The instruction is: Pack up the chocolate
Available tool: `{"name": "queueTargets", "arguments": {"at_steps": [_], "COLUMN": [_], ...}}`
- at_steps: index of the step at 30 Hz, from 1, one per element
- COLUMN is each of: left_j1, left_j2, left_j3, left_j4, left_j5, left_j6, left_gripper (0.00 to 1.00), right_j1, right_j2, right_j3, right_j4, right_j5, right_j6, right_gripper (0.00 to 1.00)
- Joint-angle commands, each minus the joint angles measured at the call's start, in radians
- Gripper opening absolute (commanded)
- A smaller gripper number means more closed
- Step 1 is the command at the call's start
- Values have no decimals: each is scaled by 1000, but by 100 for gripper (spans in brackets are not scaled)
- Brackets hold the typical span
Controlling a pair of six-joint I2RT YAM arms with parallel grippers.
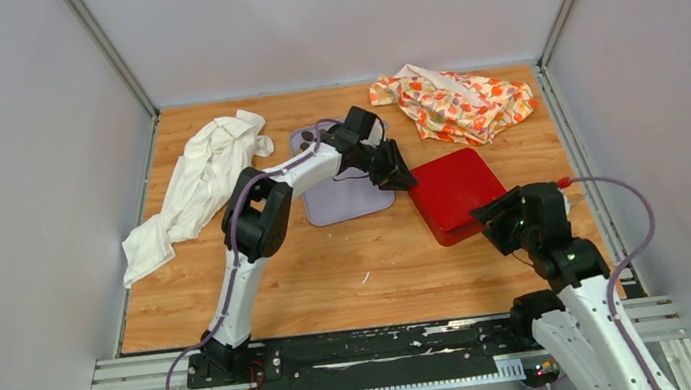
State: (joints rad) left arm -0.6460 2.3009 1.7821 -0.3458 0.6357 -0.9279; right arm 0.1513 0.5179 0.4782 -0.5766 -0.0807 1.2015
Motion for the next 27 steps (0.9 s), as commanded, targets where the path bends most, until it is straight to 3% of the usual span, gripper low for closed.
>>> {"name": "queueTargets", "arguments": {"at_steps": [1,5,9,12,27], "left_j1": [-16,-23,-34,-38,-41], "left_j2": [25,33,41,40,41], "left_j3": [40,56,65,66,62], "left_j4": [-81,-111,-126,-138,-158], "left_j5": [19,26,30,29,36], "left_j6": [67,93,106,119,146], "left_gripper": [37,38,39,39,38], "right_j1": [13,-51,-194,-268,-355], "right_j2": [47,214,442,526,428], "right_j3": [183,309,374,376,90], "right_j4": [-206,-237,-272,-248,29], "right_j5": [265,326,166,-7,-207], "right_j6": [-234,-330,-372,-386,-325], "right_gripper": [61,63,63,64,67]}}
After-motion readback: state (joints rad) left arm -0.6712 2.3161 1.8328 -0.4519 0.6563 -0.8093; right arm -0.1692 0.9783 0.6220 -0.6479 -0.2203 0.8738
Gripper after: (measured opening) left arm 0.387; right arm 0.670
